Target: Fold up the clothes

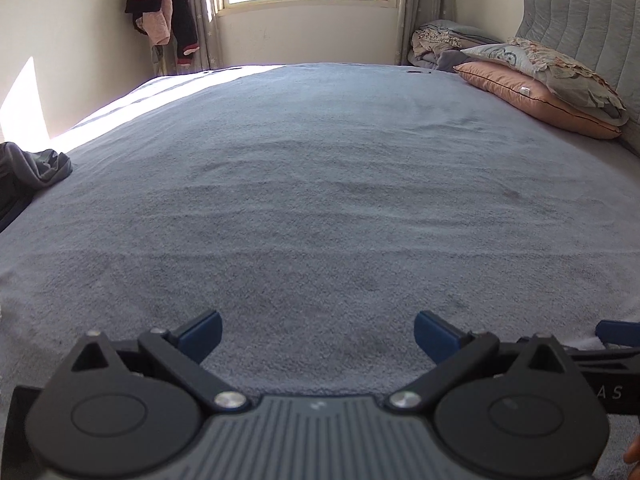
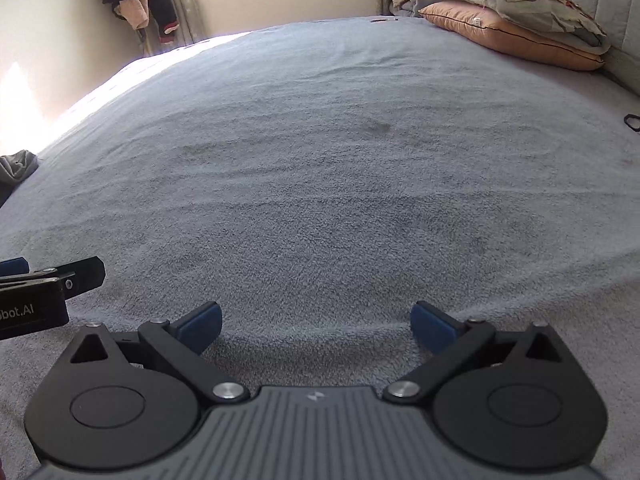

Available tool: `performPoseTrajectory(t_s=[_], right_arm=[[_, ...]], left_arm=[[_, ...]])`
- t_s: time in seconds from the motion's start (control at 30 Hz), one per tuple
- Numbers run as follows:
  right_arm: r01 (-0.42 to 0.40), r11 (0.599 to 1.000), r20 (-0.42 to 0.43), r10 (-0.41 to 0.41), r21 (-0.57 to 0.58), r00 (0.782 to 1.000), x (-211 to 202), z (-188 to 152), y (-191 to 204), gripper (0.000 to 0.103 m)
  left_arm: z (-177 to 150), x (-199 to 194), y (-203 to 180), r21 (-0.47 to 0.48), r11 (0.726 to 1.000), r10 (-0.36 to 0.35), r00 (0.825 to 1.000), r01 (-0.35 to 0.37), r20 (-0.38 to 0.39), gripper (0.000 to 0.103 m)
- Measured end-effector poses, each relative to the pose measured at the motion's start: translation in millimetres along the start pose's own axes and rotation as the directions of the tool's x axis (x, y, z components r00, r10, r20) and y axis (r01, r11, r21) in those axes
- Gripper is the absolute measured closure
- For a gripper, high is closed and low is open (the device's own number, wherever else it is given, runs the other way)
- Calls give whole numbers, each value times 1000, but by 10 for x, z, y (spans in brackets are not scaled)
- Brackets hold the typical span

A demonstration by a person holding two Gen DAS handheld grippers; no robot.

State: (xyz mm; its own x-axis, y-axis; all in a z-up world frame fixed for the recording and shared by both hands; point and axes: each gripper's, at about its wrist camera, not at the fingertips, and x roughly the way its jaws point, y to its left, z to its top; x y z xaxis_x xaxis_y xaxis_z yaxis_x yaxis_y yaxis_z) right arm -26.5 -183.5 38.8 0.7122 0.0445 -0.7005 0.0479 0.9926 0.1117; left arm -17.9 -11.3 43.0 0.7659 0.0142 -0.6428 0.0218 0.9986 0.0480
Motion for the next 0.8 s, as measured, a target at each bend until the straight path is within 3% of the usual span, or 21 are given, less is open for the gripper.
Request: performPoseTrajectory(t_s=[0.2, 0.57, 0.8], right_arm=[[52, 998, 109, -47, -44, 993, 119, -120, 48, 0], [39, 999, 114, -39, 2, 993, 256, -56, -87, 0], [72, 997, 127, -71, 0, 989, 293, -42, -83, 0]], left_arm=[[-176, 333, 15, -62, 998, -29, 1000, 29, 0, 0], [-158, 369, -18, -50, 998, -28, 999, 29, 23, 0], [-100, 434, 7, -42, 998, -45, 999, 46, 15, 0]])
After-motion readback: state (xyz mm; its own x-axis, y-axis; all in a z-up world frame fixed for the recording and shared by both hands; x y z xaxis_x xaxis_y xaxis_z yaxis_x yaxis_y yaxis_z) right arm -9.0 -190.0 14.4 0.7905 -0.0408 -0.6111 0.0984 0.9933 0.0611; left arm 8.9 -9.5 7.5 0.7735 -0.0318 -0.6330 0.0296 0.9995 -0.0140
